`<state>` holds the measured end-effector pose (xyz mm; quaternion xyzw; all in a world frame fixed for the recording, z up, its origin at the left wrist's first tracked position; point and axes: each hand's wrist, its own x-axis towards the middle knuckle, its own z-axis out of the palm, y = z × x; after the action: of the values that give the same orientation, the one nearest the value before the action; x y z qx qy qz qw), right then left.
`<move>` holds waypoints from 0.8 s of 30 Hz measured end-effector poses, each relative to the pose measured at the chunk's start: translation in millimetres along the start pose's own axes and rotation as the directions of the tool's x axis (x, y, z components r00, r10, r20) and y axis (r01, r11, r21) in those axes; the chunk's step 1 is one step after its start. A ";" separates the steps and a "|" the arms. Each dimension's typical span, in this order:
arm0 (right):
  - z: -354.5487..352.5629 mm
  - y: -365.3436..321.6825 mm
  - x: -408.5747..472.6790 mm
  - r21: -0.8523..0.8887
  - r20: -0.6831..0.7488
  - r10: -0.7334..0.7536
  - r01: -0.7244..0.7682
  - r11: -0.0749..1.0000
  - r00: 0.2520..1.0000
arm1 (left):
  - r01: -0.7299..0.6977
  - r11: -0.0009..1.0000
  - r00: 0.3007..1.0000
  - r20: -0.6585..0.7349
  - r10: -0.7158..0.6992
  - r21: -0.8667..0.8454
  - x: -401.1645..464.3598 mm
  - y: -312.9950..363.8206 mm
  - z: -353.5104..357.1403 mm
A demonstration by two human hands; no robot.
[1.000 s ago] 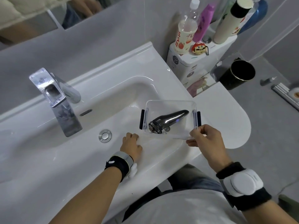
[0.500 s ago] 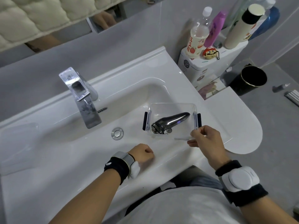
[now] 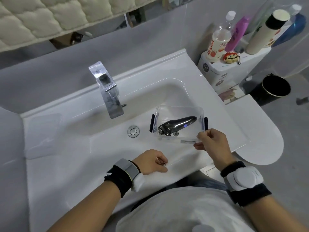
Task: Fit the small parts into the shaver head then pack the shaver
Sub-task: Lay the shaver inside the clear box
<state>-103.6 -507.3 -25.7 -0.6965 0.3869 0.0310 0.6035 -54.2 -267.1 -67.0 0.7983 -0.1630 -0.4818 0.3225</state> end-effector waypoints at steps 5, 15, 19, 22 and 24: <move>6.5 -1.6 -3.2 -0.025 0.020 -0.010 0.010 1.000 1.000 | -0.063 0.994 0.980 -0.186 0.078 0.086 -10.0 -2.0 9.6; 8.4 -3.3 -8.0 -0.134 0.041 -0.054 0.059 0.989 0.998 | -0.174 0.982 0.926 -0.352 0.137 -0.074 -33.8 20.2 -6.9; 9.9 -3.6 -8.6 -0.163 0.065 -0.058 0.068 0.984 0.996 | -0.262 0.939 0.883 -0.449 0.139 -0.224 -37.3 46.1 -24.6; 13.5 -5.2 -10.1 -0.171 0.097 -0.059 0.075 0.982 0.994 | -0.263 0.948 0.839 -0.528 0.134 -0.177 -27.3 60.1 -31.3; 16.2 -6.0 -10.9 -0.179 0.116 -0.057 0.077 0.981 0.992 | -0.249 0.960 0.827 -0.544 0.143 -0.126 -19.5 66.9 -31.4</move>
<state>-100.9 -488.0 -19.6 -0.7589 0.3249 0.0845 0.5581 -32.8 -294.2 1.2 0.8441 -0.1020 -0.2204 0.4781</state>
